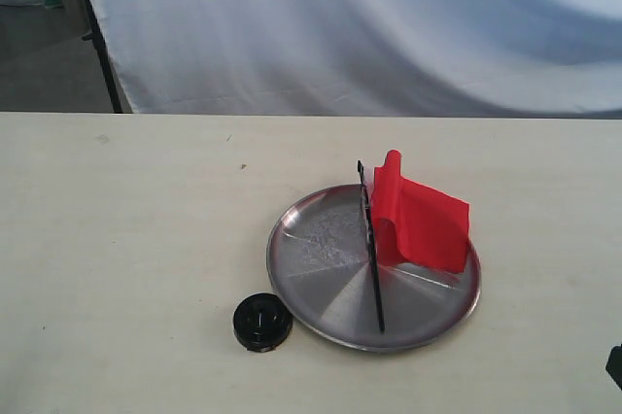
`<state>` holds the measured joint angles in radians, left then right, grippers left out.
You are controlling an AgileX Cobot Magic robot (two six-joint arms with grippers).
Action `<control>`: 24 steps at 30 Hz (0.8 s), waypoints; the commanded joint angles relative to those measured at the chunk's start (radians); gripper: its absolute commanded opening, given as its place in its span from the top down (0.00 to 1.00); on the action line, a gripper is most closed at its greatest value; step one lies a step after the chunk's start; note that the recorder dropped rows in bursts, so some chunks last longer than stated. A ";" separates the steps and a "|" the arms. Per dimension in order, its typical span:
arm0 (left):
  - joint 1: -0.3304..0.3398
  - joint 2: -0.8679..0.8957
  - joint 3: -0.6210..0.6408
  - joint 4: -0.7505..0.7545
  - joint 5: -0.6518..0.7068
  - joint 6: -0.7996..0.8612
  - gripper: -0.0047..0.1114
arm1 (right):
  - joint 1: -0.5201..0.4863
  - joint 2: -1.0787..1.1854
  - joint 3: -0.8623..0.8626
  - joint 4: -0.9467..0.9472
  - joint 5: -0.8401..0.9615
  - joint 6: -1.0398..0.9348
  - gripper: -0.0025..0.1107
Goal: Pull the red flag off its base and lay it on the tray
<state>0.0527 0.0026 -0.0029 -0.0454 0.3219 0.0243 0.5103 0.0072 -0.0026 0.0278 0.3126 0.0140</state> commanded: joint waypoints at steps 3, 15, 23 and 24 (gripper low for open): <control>0.002 -0.003 0.003 0.016 -0.001 0.003 0.96 | 0.005 -0.004 0.003 0.062 0.009 -0.090 0.98; 0.002 -0.003 0.003 0.016 -0.001 0.003 0.96 | 0.005 -0.004 0.003 -0.007 0.017 -0.026 0.98; 0.002 -0.003 0.003 0.016 -0.001 0.003 0.96 | 0.005 -0.004 0.003 -0.007 0.017 -0.026 0.98; 0.002 -0.003 0.003 0.016 -0.001 0.003 0.96 | 0.005 -0.004 0.003 -0.007 0.017 -0.026 0.98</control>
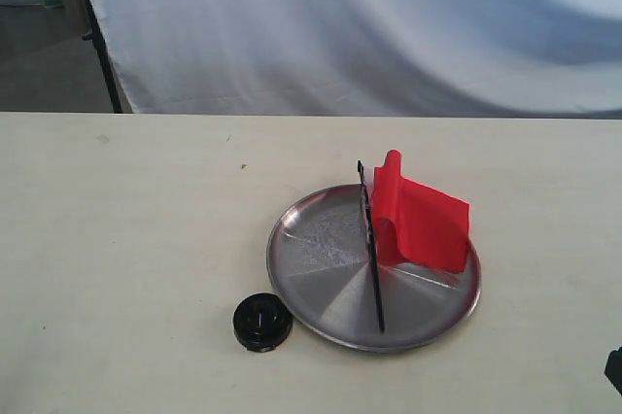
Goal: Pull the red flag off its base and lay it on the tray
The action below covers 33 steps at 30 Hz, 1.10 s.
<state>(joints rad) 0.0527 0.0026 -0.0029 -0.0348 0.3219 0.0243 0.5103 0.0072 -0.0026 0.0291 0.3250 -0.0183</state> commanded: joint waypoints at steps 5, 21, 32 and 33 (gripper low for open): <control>0.002 -0.003 0.003 0.005 -0.001 0.003 0.96 | 0.005 -0.004 0.003 -0.009 0.004 0.006 0.98; 0.002 -0.003 0.003 0.005 -0.001 0.003 0.96 | 0.003 -0.004 0.003 -0.009 0.004 0.006 0.98; 0.002 -0.003 0.003 0.005 -0.001 0.003 0.96 | -0.151 -0.004 0.003 -0.009 0.004 0.006 0.98; 0.002 -0.003 0.003 0.005 -0.001 0.003 0.96 | -0.163 -0.004 0.003 -0.009 0.004 0.006 0.98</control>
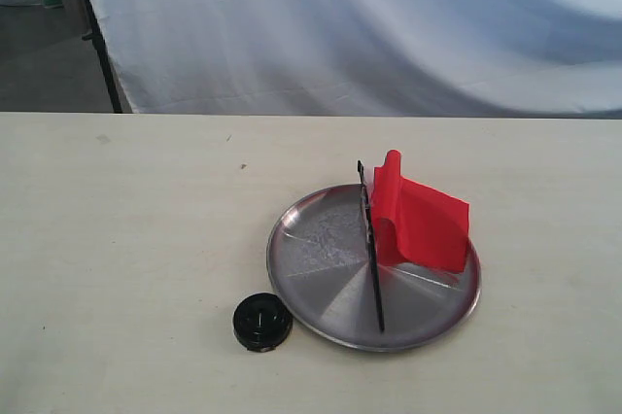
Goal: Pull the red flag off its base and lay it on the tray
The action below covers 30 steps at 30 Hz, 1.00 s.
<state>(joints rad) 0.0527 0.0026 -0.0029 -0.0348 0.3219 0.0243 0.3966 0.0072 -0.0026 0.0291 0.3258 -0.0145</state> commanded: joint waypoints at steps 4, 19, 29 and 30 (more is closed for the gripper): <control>0.002 -0.003 0.003 0.005 -0.001 0.003 0.96 | -0.082 -0.004 0.003 -0.009 0.004 0.003 0.98; 0.002 -0.003 0.003 0.005 -0.001 0.003 0.96 | -0.130 -0.004 0.003 -0.009 -0.004 0.003 0.98; 0.002 -0.003 0.003 0.009 -0.001 0.003 0.96 | -0.149 -0.004 0.003 -0.009 -0.010 0.003 0.98; 0.002 -0.003 0.003 0.009 -0.001 0.003 0.96 | -0.149 -0.004 0.003 -0.009 -0.010 0.003 0.98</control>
